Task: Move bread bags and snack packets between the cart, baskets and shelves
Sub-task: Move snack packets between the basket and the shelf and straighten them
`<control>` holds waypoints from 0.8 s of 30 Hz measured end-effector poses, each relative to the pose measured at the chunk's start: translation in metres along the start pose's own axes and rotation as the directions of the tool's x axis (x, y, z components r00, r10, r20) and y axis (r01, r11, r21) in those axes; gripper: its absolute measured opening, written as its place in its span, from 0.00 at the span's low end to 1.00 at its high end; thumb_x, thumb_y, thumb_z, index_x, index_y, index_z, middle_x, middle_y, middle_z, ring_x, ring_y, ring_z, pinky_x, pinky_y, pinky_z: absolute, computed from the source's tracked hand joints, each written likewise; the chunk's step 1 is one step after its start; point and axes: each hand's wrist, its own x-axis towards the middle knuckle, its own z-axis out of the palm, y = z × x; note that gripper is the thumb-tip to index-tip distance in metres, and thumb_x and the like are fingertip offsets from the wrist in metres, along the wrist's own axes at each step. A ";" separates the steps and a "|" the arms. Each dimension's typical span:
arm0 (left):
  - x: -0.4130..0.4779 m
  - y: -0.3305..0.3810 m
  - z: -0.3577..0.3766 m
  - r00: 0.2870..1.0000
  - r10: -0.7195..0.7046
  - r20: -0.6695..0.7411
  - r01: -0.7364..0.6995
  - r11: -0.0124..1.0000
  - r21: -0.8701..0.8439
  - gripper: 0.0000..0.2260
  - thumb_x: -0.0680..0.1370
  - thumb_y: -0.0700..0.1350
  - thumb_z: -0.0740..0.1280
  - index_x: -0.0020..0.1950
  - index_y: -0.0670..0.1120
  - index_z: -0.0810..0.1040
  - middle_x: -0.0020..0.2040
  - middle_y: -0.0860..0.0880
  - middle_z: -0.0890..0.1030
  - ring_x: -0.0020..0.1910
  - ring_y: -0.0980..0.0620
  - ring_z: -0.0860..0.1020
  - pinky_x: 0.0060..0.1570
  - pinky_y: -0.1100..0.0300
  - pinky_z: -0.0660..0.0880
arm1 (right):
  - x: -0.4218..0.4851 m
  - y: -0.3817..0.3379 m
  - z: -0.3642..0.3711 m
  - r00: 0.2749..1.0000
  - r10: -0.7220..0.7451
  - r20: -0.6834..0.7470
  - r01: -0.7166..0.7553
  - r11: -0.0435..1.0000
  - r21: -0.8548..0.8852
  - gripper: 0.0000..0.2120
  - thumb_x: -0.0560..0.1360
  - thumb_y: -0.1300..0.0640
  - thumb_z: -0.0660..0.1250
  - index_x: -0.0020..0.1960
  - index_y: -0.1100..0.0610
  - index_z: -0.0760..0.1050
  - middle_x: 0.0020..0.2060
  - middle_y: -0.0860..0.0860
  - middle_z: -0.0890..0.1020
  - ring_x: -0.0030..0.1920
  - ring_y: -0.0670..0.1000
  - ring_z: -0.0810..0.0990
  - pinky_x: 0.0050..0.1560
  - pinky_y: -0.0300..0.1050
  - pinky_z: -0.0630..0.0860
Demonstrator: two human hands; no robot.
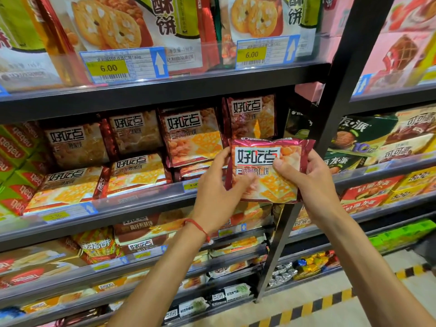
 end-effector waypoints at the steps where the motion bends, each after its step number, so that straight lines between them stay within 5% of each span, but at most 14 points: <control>1: 0.001 -0.001 0.003 0.999 -0.010 -0.037 0.008 0.999 -0.042 0.25 0.78 0.49 0.74 0.72 0.55 0.69 0.60 0.60 0.82 0.58 0.65 0.80 0.57 0.65 0.77 | 0.000 -0.002 0.001 1.000 -0.008 0.001 0.008 1.000 -0.011 0.18 0.77 0.57 0.74 0.66 0.55 0.76 0.56 0.51 0.88 0.56 0.54 0.87 0.55 0.51 0.85; 8: 0.009 -0.009 0.012 0.965 -0.095 -0.243 0.035 0.971 -0.237 0.23 0.78 0.47 0.75 0.70 0.55 0.71 0.60 0.54 0.84 0.60 0.57 0.82 0.62 0.54 0.79 | -0.008 0.015 0.017 0.978 -0.165 -0.129 0.103 0.915 -0.391 0.26 0.77 0.45 0.75 0.71 0.43 0.68 0.65 0.44 0.78 0.62 0.40 0.80 0.65 0.52 0.79; 13: 0.023 -0.004 0.018 0.941 -0.114 -0.317 0.025 0.962 -0.270 0.23 0.77 0.46 0.76 0.68 0.49 0.72 0.59 0.51 0.84 0.56 0.56 0.83 0.58 0.56 0.81 | -0.004 0.026 0.028 0.951 -0.242 -0.192 0.117 0.857 -0.502 0.34 0.79 0.46 0.73 0.80 0.47 0.62 0.70 0.42 0.74 0.70 0.45 0.75 0.70 0.56 0.75; 18: 0.038 0.002 0.021 0.945 -0.105 -0.310 0.007 0.954 -0.301 0.18 0.78 0.43 0.75 0.64 0.47 0.72 0.60 0.50 0.82 0.60 0.54 0.82 0.60 0.57 0.80 | 0.018 0.009 0.035 0.955 -0.231 -0.188 0.132 0.894 -0.428 0.36 0.73 0.49 0.80 0.75 0.45 0.66 0.63 0.40 0.78 0.61 0.34 0.78 0.59 0.30 0.76; 24: 0.052 0.006 0.003 0.989 0.054 -0.140 -0.075 0.986 -0.148 0.20 0.79 0.35 0.71 0.67 0.49 0.71 0.59 0.59 0.80 0.59 0.62 0.81 0.60 0.65 0.77 | 0.050 0.012 0.031 0.937 -0.242 -0.251 0.133 0.914 -0.384 0.42 0.70 0.51 0.83 0.78 0.54 0.67 0.66 0.49 0.79 0.64 0.45 0.79 0.67 0.48 0.79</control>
